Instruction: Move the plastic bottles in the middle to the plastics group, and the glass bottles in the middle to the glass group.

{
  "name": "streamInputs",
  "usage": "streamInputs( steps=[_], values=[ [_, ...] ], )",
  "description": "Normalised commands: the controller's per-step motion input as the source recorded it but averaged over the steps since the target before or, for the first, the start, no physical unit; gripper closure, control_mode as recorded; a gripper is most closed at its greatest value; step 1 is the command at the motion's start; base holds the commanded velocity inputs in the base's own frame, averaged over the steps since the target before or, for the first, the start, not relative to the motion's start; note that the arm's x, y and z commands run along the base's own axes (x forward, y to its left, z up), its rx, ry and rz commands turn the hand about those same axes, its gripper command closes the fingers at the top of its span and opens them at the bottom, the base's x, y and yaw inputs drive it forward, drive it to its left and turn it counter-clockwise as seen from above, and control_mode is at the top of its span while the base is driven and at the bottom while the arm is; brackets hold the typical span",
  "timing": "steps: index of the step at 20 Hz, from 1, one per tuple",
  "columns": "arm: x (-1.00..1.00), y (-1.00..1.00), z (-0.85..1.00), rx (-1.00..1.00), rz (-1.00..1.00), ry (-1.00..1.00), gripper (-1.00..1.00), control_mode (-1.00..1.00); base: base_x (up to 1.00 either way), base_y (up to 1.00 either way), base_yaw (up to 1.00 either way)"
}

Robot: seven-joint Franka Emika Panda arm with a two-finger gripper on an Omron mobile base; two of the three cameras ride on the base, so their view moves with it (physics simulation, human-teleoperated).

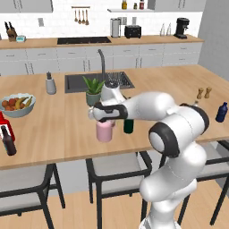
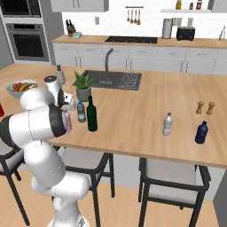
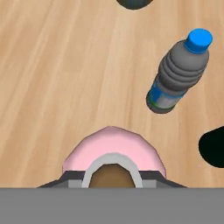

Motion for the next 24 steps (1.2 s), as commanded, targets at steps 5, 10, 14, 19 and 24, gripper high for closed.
streamInputs(
  steps=[5,10,14,19,24],
  values=[
    [-0.11,1.00,0.12,0.00,0.32,-0.03,1.00,-1.00,0.00,0.00,0.00],
    [0.00,1.00,0.16,0.00,0.36,0.01,1.00,-1.00,0.00,0.00,0.00],
    [0.00,0.98,0.14,0.00,0.39,0.09,1.00,-1.00,0.00,0.00,0.00],
    [-0.01,0.98,0.04,-0.04,0.25,0.01,1.00,-1.00,0.00,0.00,0.00],
    [0.00,0.68,-0.01,-0.09,0.03,-0.02,1.00,-1.00,0.00,0.00,0.00]
  ],
)
